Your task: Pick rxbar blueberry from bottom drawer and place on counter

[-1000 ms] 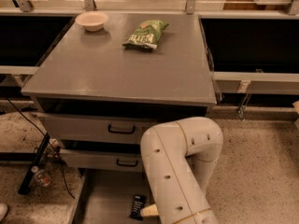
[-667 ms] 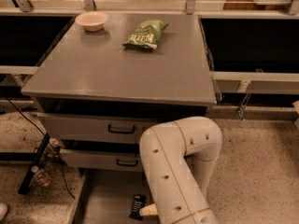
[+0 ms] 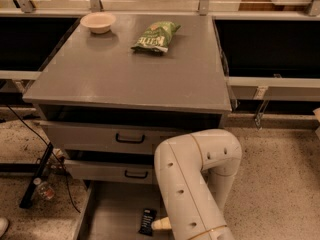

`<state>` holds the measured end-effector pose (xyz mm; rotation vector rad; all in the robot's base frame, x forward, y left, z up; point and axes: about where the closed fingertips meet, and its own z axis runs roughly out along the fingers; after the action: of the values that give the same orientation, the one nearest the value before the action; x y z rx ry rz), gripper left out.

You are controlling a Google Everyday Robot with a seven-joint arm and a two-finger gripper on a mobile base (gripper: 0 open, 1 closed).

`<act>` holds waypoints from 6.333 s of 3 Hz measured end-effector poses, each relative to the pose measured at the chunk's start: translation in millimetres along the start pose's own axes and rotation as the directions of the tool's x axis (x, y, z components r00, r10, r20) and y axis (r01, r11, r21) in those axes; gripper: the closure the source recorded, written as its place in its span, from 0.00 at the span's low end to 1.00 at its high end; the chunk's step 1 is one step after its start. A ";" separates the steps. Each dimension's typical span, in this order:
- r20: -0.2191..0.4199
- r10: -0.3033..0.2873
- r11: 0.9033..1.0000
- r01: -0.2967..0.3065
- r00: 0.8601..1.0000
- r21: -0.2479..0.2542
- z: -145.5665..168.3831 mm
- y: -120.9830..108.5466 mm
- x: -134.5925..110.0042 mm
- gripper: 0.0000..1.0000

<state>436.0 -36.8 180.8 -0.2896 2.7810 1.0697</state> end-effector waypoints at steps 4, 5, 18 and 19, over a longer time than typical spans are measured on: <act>0.005 0.002 0.999 -0.002 1.000 -0.034 17.0 -2.5 -7.0 0.00; -0.038 -0.051 0.997 0.049 0.998 -0.067 38.6 12.5 -9.1 0.00; 0.095 -0.232 0.940 0.248 0.968 -0.233 77.5 54.7 -1.5 0.00; 0.103 -0.253 0.923 0.272 0.962 -0.273 96.3 62.2 -10.8 0.00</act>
Offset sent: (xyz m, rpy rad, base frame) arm 0.0067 -0.0090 -0.0043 0.0008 0.0132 -0.0852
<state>438.7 74.8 152.4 -0.6298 2.4350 1.3763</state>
